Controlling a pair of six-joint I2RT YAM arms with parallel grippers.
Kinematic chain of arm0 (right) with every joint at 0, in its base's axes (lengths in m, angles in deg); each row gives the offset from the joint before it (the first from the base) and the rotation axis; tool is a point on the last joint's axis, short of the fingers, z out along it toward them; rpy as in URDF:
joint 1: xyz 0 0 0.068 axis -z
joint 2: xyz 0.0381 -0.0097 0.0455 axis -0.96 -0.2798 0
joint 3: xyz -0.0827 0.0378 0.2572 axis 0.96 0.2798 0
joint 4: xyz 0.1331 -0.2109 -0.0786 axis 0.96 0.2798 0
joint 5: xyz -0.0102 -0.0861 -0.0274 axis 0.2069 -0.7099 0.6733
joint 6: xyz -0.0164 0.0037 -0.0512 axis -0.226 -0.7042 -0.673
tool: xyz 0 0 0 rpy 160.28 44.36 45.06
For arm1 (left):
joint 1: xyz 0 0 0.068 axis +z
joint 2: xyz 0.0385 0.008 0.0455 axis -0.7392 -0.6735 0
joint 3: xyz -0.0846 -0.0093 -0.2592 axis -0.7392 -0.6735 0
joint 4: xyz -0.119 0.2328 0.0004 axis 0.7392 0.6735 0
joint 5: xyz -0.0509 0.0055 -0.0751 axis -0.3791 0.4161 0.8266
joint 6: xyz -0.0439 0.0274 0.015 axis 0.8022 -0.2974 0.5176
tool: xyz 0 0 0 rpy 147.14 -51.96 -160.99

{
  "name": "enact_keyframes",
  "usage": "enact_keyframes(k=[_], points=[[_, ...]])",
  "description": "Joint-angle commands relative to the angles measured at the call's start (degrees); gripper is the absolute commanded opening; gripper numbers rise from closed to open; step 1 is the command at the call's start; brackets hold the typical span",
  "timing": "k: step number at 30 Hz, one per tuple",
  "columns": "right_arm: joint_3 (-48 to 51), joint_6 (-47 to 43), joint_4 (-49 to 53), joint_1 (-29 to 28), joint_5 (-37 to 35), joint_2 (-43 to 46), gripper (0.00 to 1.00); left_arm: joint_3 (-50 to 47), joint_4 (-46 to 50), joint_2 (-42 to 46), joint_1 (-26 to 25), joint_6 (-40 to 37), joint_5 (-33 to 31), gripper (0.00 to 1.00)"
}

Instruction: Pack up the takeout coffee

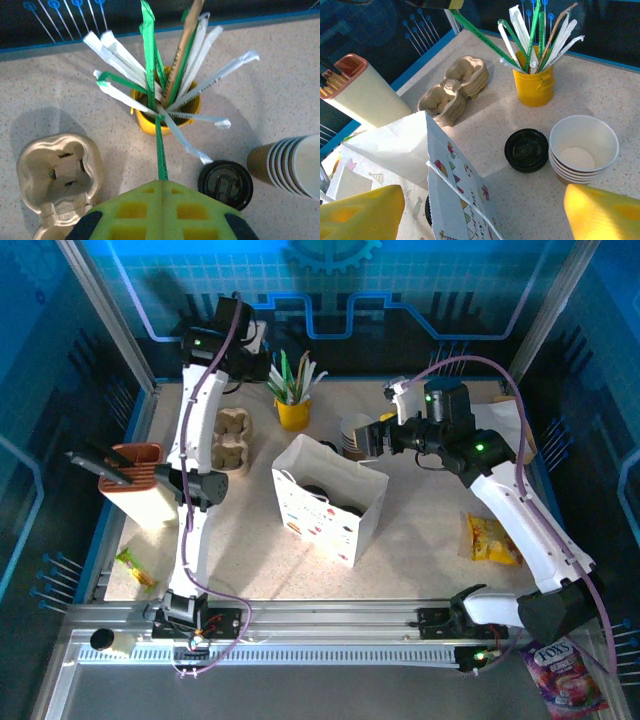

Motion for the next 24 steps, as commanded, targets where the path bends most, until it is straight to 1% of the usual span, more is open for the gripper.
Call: enact_keyframes(k=[1,7,10,15,18,22,24], points=[[-1.8,-1.2,2.0,-0.8,0.9,-0.1,0.84,-1.4,3.5,4.3,-1.0,-1.5,-1.2,0.0],[-1.8,-1.6,2.1,-0.8,1.3,-0.4,0.84,-4.6,4.6,12.2,-5.1,-1.6,-1.9,0.0],[-2.2,-2.1,2.2,-0.7,1.8,-0.8,0.84,-8.2,5.2,16.6,-7.7,-1.8,-5.2,0.0],[-1.9,-2.9,1.4,-0.8,3.0,-1.0,0.84,-15.6,5.5,23.3,-10.1,-1.1,-8.9,0.0],[-2.0,-3.6,2.0,-0.7,3.3,-0.6,0.84,-19.8,5.4,27.7,-11.0,-0.4,-7.1,0.0],[-1.2,-4.1,1.7,-0.6,3.4,0.6,0.84,-25.3,4.2,33.9,-12.4,0.6,-7.6,0.0],[-0.8,-4.1,1.4,-0.5,3.9,1.0,0.84,-26.4,3.7,36.2,-13.2,0.9,-7.6,0.0]])
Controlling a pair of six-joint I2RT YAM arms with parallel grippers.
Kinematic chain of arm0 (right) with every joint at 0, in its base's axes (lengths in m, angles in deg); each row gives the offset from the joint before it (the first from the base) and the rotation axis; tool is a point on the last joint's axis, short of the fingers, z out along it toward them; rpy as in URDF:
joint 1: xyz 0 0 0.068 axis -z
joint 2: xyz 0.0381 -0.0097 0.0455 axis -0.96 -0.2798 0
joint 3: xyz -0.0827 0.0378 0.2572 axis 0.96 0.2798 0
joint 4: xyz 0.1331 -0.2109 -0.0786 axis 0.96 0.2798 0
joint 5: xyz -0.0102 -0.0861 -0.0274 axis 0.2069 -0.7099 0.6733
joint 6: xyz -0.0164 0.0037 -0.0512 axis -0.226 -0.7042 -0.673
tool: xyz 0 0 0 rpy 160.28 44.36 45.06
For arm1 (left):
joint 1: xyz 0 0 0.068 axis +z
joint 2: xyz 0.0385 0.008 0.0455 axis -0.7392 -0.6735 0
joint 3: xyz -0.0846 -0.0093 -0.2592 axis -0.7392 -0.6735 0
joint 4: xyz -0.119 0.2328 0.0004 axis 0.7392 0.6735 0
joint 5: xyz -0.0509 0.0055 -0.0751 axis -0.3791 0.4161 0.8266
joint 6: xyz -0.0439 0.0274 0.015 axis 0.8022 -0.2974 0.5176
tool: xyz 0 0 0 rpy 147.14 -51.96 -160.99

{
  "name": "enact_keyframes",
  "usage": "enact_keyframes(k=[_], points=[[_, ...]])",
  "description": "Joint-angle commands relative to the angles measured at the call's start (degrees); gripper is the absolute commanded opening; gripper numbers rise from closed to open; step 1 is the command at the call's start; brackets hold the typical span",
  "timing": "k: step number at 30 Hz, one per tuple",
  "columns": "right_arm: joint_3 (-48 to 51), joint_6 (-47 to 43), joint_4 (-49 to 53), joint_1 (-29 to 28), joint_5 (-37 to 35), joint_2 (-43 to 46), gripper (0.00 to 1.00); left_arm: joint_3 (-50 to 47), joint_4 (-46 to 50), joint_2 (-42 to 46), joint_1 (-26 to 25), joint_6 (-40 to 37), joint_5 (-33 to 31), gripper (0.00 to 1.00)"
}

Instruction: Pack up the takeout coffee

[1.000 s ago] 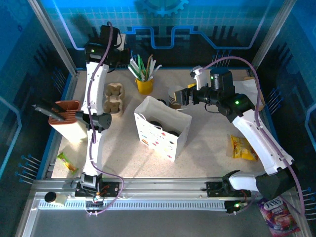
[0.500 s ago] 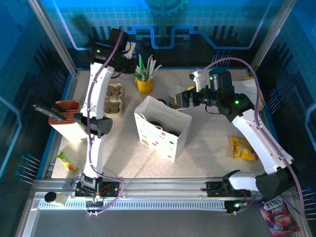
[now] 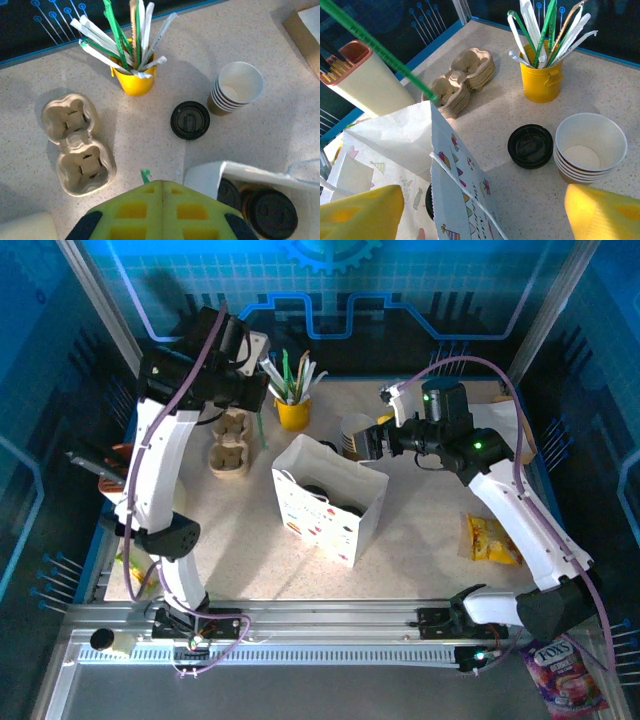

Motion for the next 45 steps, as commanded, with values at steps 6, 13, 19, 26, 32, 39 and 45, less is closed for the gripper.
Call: enact_keyframes(k=[6,13,19,26,32,39,45], points=[[0.6,-0.9,0.3,-0.5,2.2,2.2,0.84,-0.1,-0.7,9.3,-4.3,1.8,-1.0,0.0],[1.0,-0.4,0.6,-0.4,2.4,3.1,0.84,-0.5,-5.7,14.5,-5.8,2.9,0.3,0.0],[1.7,-0.1,0.7,-0.6,2.0,4.0,0.84,0.7,-8.1,14.0,-7.9,4.0,4.1,0.0],[2.3,0.1,0.6,-0.5,2.2,4.5,0.84,-2.1,-14.4,12.2,-11.0,5.0,3.6,0.0],[2.7,-0.5,1.4,-0.5,1.3,5.3,0.85,-13.1,-21.2,13.8,-13.5,7.1,6.3,0.0],[2.4,-1.1,1.8,-0.2,0.8,5.0,0.85,-33.5,-31.9,18.5,-13.9,11.9,11.6,0.0],[2.6,-1.0,1.5,0.1,1.1,4.1,0.85,-46.6,-42.2,23.5,-13.9,19.1,16.8,0.0]])
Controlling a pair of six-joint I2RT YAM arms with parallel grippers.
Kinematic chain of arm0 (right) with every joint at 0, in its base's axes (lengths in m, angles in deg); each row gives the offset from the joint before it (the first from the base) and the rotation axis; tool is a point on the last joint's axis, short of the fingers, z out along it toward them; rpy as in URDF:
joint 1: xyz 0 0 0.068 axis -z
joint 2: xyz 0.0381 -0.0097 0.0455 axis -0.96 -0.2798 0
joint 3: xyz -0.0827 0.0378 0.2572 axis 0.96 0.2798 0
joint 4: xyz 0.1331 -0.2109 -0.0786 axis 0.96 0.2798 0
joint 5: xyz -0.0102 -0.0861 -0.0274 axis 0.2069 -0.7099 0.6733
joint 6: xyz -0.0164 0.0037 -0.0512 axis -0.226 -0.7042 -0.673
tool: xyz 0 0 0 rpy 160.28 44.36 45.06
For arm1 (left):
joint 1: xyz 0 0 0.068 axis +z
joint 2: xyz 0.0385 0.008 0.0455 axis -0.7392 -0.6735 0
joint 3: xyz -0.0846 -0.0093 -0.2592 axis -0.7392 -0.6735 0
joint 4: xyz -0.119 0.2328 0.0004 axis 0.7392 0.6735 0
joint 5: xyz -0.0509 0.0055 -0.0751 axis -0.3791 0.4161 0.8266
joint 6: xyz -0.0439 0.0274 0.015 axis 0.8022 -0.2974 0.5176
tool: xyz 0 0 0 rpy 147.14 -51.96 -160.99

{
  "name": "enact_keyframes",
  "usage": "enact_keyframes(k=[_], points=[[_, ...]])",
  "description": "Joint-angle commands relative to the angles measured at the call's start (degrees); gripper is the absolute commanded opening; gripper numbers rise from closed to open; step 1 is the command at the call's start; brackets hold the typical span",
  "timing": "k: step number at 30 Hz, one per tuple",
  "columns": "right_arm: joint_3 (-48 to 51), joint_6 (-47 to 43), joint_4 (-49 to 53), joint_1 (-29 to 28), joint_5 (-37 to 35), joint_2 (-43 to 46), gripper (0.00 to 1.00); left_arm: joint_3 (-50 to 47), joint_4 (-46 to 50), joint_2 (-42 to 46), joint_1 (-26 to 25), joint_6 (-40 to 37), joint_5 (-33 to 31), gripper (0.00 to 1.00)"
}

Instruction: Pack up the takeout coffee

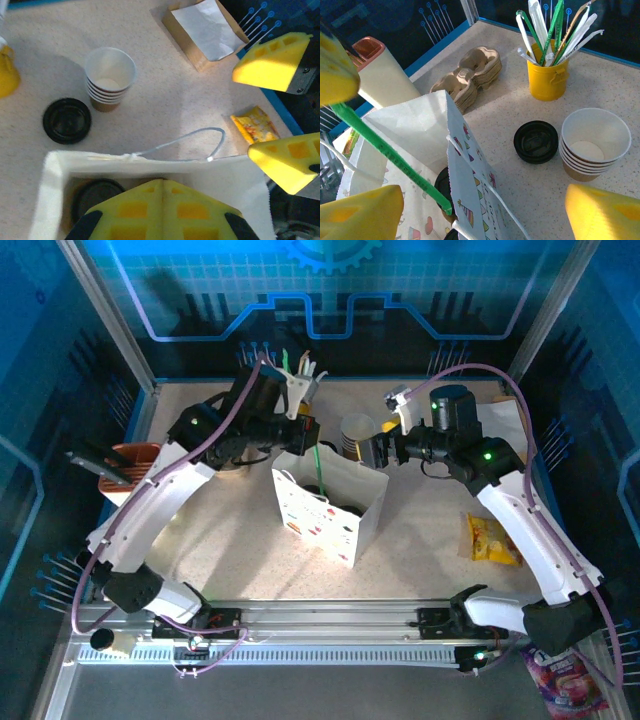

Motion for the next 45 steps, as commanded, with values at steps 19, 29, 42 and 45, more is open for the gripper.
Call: enact_keyframes(k=[19,29,42,45], points=[[1.0,-1.0,0.9,0.8,-1.3,0.7,0.85,-21.0,-28.3,11.4,0.9,23.6,13.9,0.0],[0.8,-1.1,1.1,1.5,-1.5,0.8,0.86,-28.7,-34.1,11.4,0.9,28.4,14.8,0.0],[0.4,-0.7,0.9,1.7,-0.6,-0.2,0.86,-33.2,-30.7,12.9,4.5,22.9,12.0,0.32],[0.4,-0.6,0.9,1.6,-0.6,-0.3,0.86,-33.7,-29.5,13.4,6.1,21.1,12.3,0.38]])
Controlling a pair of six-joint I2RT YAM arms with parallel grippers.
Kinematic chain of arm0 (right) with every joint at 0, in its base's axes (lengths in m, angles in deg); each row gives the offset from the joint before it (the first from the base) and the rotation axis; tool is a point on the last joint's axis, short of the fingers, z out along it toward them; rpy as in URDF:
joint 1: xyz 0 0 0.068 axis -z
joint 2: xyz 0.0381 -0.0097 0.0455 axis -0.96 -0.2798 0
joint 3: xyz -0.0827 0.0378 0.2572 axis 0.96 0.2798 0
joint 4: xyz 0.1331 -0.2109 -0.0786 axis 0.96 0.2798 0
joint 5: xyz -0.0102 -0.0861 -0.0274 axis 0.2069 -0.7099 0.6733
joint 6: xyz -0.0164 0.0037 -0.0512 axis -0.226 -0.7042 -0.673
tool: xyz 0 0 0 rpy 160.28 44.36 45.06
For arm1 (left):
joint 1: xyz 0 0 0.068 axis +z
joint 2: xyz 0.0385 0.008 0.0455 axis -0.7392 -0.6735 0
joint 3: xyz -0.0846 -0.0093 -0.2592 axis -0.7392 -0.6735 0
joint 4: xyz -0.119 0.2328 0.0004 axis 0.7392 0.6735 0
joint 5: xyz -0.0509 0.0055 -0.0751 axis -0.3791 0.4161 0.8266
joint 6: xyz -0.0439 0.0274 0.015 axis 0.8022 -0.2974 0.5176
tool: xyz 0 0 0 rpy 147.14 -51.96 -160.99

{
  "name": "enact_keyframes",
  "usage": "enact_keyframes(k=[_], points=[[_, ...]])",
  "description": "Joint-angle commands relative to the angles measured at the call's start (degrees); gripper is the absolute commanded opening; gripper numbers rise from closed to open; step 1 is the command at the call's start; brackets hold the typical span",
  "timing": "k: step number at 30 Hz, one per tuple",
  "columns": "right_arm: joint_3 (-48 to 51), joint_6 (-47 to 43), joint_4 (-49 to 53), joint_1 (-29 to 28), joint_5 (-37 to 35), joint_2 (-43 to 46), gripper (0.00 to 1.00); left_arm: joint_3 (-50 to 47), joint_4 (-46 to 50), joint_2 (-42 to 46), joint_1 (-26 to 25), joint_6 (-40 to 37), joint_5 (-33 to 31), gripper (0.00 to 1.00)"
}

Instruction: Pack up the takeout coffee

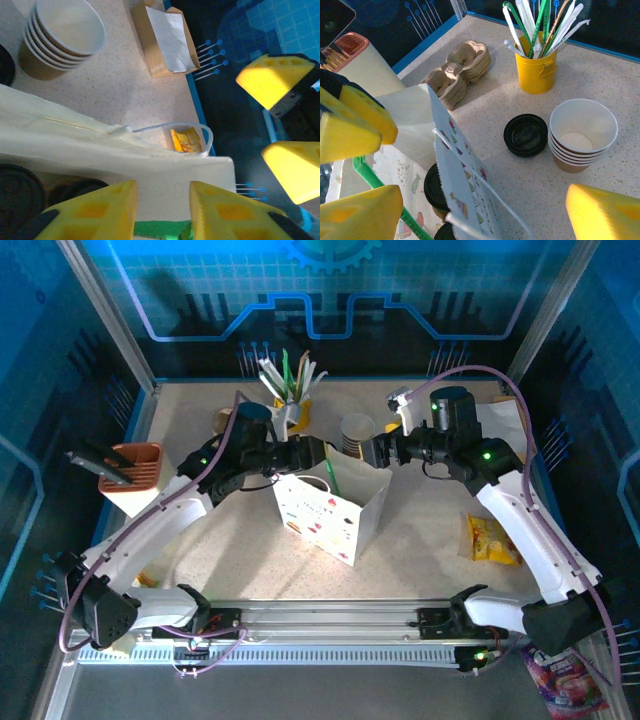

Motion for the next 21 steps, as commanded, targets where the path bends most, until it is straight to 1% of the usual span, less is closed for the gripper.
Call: enact_keyframes(k=[1,7,15,19,21], points=[[-0.8,-0.4,0.9,0.7,1.0,-0.4,0.86,-1.2,2.2,2.4,1.9,-3.9,-0.3,0.4],[-0.9,0.0,0.7,0.6,1.5,-1.1,0.86,-0.8,4.6,3.7,5.2,-7.7,0.4,0.52],[-1.9,0.1,1.0,0.2,1.6,-1.9,0.86,3.5,8.6,4.0,7.2,-13.6,0.3,0.61],[-2.6,0.0,1.1,-0.1,1.3,-2.1,0.86,7.3,13.7,3.1,7.4,-19.3,-3.8,0.63],[-2.7,0.1,1.0,-0.1,1.3,-2.4,0.86,8.3,14.6,2.8,7.4,-21.2,-4.8,0.66]])
